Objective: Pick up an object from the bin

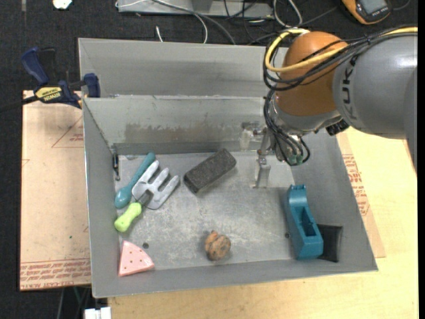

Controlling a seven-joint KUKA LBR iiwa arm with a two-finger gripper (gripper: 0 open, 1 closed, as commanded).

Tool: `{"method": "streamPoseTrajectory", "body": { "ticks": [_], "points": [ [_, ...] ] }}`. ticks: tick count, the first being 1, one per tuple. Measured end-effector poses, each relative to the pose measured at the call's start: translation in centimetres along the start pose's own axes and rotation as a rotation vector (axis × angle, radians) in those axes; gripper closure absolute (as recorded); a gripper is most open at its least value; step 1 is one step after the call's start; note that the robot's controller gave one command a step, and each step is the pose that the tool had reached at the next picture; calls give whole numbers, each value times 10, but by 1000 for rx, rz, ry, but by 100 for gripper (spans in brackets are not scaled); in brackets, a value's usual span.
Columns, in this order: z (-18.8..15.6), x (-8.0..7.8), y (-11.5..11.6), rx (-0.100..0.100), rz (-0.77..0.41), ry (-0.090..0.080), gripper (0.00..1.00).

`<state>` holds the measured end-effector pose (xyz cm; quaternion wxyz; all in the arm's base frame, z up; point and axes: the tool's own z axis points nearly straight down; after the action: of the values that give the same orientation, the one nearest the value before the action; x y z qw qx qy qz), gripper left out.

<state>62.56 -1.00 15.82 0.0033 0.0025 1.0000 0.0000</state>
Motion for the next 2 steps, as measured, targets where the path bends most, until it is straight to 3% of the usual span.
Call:
{"method": "streamPoseTrajectory", "body": {
  "ticks": [1, 2],
  "points": [
    [36, -5, 18, -1, -12, 1, 0],
    [61, -26, 59, -1, -155, -9, 0]
  ]
}}
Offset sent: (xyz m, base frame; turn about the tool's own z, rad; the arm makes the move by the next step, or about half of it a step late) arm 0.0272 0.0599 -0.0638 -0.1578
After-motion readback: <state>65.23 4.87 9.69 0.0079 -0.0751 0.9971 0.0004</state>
